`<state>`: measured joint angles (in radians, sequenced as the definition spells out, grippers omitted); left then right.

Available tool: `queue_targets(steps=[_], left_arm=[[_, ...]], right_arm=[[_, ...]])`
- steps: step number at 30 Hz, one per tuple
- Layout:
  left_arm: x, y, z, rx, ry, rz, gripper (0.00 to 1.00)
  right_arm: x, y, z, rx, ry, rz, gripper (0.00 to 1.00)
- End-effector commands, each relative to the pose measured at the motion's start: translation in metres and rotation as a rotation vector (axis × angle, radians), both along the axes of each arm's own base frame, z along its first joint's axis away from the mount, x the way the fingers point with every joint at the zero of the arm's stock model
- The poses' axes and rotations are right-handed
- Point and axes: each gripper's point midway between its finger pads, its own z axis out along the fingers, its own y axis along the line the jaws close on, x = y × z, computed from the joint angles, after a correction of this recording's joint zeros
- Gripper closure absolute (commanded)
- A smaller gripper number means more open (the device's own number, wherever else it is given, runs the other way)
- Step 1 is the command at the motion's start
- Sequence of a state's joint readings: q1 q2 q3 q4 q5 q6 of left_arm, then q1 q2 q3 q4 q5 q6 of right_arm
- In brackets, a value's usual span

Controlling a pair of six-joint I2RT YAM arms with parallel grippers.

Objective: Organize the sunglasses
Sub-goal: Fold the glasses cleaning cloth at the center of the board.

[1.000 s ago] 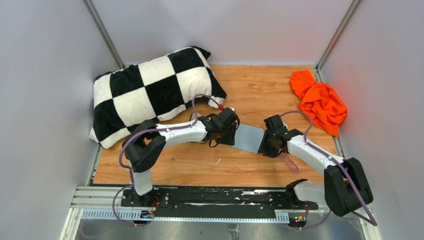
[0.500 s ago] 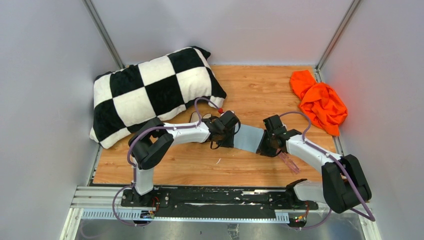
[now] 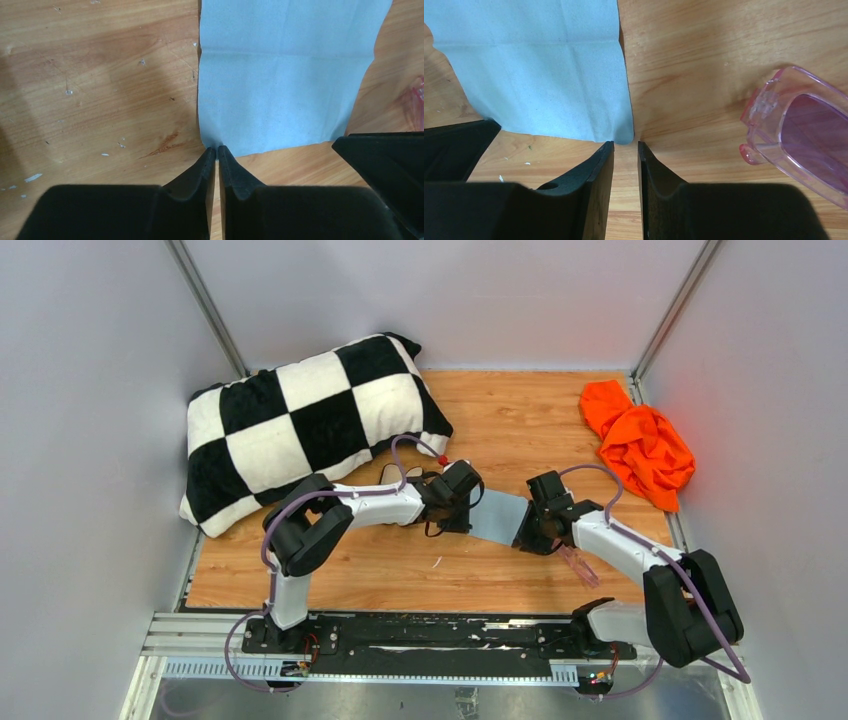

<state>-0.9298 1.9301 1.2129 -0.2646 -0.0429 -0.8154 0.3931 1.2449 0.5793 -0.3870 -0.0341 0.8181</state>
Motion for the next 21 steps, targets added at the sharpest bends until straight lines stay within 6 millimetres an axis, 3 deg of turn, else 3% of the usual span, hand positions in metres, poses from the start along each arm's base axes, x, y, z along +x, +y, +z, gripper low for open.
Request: queue_targets(steps=[1, 6, 17, 21], left_arm=[[-0.0009, 0.0139, -0.0215, 0.086, 0.023, 0.013, 0.91], [-0.0011, 0.0119, -0.0189, 0.083, 0.024, -0.002, 1.0], [-0.0019, 0.0085, -0.0141, 0.067, 0.022, -0.021, 1.0], [-0.0025, 0.0072, -0.0132, 0.061, 0.023, -0.029, 1.0]], right_arm=[[-0.0097, -0.0043, -0.0121, -0.03, 0.041, -0.012, 0.71], [-0.0087, -0.0032, -0.0159, -0.031, 0.055, -0.018, 0.73], [-0.0097, -0.0064, -0.0201, -0.045, 0.059, -0.031, 0.78], [-0.0087, -0.006, -0.0213, -0.046, 0.061, -0.03, 0.9]])
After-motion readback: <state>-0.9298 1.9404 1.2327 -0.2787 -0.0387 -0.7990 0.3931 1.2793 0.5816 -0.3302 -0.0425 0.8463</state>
